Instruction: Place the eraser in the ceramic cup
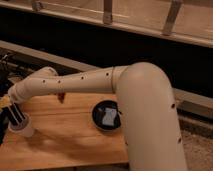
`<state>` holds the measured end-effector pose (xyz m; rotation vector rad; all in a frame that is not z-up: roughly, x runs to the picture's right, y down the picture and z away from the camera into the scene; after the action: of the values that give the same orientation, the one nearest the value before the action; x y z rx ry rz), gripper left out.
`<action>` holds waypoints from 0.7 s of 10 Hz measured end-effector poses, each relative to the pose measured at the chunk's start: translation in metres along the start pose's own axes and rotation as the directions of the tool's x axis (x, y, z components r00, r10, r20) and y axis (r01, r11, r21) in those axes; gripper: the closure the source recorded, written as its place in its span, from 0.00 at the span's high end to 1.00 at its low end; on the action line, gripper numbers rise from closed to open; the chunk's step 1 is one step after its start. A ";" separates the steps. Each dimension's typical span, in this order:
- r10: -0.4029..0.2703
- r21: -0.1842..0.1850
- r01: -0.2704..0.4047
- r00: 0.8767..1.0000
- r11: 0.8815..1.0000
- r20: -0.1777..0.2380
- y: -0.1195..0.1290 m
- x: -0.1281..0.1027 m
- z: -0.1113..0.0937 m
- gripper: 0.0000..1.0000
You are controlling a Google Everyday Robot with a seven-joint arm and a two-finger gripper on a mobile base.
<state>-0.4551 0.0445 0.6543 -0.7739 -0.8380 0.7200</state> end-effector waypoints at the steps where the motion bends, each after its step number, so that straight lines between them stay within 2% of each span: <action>1: -0.016 -0.007 0.016 1.000 1.000 -0.008 -0.001 -0.002 0.003 0.78; 3: -0.038 -0.017 0.038 0.999 0.999 -0.018 -0.010 -0.002 0.007 0.80; 4: -0.038 -0.020 0.038 0.999 0.999 -0.017 -0.010 -0.001 0.010 0.76; 7: -0.032 -0.016 0.032 0.999 0.999 -0.013 0.000 -0.001 0.007 0.48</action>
<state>-0.4609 0.0460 0.6570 -0.7768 -0.8434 0.6799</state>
